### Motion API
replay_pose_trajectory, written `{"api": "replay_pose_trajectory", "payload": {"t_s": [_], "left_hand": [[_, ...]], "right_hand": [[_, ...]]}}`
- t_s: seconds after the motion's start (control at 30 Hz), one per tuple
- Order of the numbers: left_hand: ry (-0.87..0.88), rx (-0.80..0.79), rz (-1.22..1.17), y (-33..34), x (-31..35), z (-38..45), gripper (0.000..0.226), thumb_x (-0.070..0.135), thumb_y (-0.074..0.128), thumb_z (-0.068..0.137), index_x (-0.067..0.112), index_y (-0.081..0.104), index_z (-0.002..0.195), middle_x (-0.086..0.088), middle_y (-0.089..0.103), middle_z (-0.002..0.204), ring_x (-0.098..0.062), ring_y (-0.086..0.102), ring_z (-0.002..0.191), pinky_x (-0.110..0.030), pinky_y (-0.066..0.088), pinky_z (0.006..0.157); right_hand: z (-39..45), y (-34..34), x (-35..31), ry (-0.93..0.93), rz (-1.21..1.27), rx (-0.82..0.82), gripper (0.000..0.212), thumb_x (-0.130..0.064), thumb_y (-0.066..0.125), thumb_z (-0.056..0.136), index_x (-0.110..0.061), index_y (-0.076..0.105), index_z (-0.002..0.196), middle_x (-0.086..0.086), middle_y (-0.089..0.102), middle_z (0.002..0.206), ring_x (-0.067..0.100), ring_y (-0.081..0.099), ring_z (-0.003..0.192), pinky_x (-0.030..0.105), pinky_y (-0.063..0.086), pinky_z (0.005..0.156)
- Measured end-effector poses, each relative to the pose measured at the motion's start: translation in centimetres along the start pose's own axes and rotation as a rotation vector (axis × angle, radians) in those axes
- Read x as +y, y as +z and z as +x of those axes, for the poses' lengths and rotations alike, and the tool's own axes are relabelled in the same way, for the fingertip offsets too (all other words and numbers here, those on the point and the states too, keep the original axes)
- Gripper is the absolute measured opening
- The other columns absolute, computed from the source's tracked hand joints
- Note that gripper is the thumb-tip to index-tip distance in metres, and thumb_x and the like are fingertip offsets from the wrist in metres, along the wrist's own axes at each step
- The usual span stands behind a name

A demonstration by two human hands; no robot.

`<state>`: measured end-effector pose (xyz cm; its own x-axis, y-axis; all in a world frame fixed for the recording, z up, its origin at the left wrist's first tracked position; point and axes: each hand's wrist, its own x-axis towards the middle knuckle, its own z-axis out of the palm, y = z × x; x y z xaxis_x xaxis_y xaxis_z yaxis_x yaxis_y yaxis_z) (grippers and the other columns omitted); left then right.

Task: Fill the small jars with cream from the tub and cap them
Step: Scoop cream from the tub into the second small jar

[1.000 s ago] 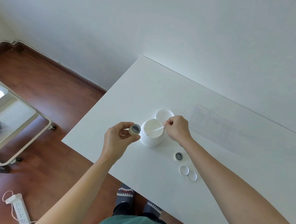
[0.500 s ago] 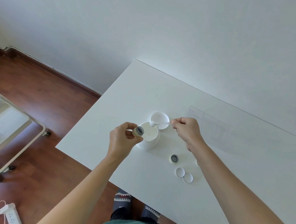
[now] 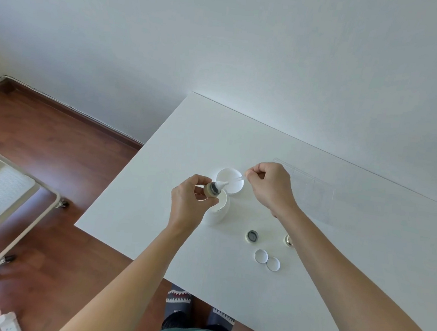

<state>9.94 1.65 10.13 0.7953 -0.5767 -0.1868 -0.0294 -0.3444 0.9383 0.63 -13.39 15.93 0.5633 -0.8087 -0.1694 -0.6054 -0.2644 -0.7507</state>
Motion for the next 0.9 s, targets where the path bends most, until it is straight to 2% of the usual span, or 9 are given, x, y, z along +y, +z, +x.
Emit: {"api": "replay_pose_trajectory", "payload": {"t_s": [0.1,0.33,0.47,0.57,0.7,0.9], "left_hand": [[0.007,-0.002,0.003,0.1,0.1,0.0,0.038,0.0,0.083,0.07,0.027,0.068,0.093,0.007,0.072,0.091,-0.011,0.069,0.08,-0.01,0.05,0.063],[0.002,-0.005,-0.004,0.4,0.2,0.0,0.037,0.001,0.083,0.071,0.028,0.067,0.091,0.005,0.071,0.085,-0.011,0.068,0.075,-0.006,0.046,0.06],[-0.02,-0.008,-0.03,0.4,0.2,0.1,0.034,0.004,0.084,0.07,0.026,0.069,0.091,0.006,0.073,0.079,-0.006,0.069,0.071,-0.009,0.048,0.062],[-0.043,0.004,-0.059,0.3,0.3,0.3,0.031,0.008,0.086,0.068,0.023,0.071,0.091,0.011,0.074,0.076,-0.001,0.07,0.069,-0.008,0.047,0.06],[-0.072,0.031,-0.097,0.2,0.5,0.6,0.029,0.013,0.088,0.066,0.022,0.072,0.089,0.016,0.075,0.075,0.0,0.07,0.068,-0.008,0.048,0.059],[-0.098,0.034,-0.127,0.2,0.5,1.0,0.029,0.014,0.089,0.065,0.019,0.074,0.09,0.014,0.076,0.077,-0.002,0.071,0.069,-0.012,0.05,0.06]], "right_hand": [[0.0,0.1,-0.5,-0.032,-0.048,-0.01,0.02,-0.012,0.055,0.09,-0.002,0.069,0.081,-0.01,0.051,0.054,0.004,0.046,0.05,0.016,0.033,0.045],[-0.7,0.6,-1.3,-0.167,-0.156,-0.015,0.02,-0.009,0.05,0.09,0.0,0.066,0.08,0.003,0.061,0.065,0.015,0.05,0.059,0.023,0.042,0.054],[-1.5,0.9,-1.6,-0.345,-0.211,0.003,0.019,-0.01,0.049,0.093,-0.005,0.064,0.083,0.005,0.063,0.074,0.017,0.052,0.066,0.029,0.045,0.062],[-2.5,1.1,-1.5,-0.559,-0.252,0.009,0.015,-0.008,0.052,0.095,-0.005,0.063,0.086,0.006,0.059,0.077,0.022,0.052,0.074,0.033,0.047,0.067],[-3.6,0.8,-1.0,-0.771,-0.319,0.011,0.008,-0.003,0.06,0.091,-0.003,0.067,0.087,0.005,0.057,0.073,0.023,0.052,0.07,0.031,0.047,0.061],[-3.9,0.0,-0.4,-0.854,-0.297,0.057,0.007,0.004,0.067,0.084,-0.001,0.069,0.088,0.004,0.063,0.077,0.023,0.054,0.07,0.02,0.044,0.067]]}}
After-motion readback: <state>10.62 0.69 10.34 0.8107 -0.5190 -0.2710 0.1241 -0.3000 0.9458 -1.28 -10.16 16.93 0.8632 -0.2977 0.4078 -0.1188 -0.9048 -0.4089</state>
